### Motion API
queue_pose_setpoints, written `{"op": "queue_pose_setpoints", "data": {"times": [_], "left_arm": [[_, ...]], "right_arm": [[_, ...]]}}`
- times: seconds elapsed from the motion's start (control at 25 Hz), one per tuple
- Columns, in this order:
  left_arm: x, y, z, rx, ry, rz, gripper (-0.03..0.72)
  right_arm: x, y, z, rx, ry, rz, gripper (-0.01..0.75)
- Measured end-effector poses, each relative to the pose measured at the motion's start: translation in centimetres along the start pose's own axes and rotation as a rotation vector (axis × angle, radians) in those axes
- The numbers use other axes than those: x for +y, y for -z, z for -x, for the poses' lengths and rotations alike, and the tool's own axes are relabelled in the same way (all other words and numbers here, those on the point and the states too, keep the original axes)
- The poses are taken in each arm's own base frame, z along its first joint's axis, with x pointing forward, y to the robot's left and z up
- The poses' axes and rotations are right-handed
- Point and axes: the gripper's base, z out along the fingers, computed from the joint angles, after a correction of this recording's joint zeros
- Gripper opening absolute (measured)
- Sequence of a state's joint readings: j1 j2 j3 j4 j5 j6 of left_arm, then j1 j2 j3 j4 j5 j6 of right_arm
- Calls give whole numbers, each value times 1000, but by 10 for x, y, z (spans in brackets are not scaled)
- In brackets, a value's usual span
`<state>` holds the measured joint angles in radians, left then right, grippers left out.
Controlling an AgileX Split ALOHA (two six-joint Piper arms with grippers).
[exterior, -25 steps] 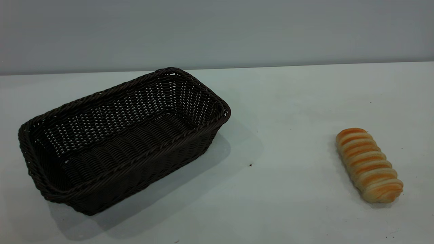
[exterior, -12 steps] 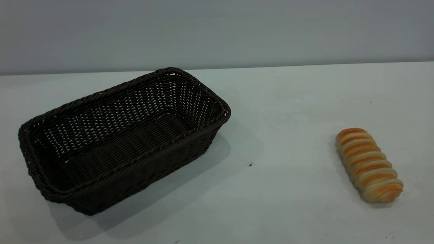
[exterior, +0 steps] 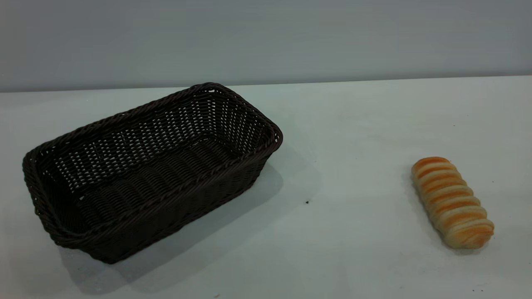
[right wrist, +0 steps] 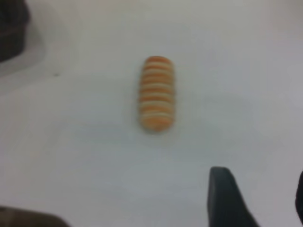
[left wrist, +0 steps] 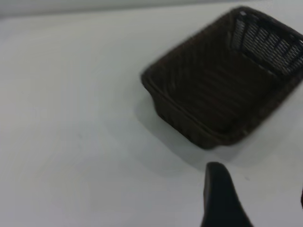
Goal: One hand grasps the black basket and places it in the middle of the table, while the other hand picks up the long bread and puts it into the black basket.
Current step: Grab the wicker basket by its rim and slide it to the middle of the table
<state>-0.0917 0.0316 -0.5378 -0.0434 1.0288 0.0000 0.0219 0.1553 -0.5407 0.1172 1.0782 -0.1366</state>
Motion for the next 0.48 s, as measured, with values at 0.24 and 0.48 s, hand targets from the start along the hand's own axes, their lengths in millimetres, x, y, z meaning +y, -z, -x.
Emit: {"op": "queue_pose_setpoints", "data": {"times": [0.24, 0.48], "left_arm": [[-2, -36, 36, 252, 103, -17, 472], [1, -104, 73, 527, 168, 34, 472]], "right_arm": [[-2, -34, 33, 106, -51, 48, 485], [-8, -74, 55, 181, -48, 58, 542]]}}
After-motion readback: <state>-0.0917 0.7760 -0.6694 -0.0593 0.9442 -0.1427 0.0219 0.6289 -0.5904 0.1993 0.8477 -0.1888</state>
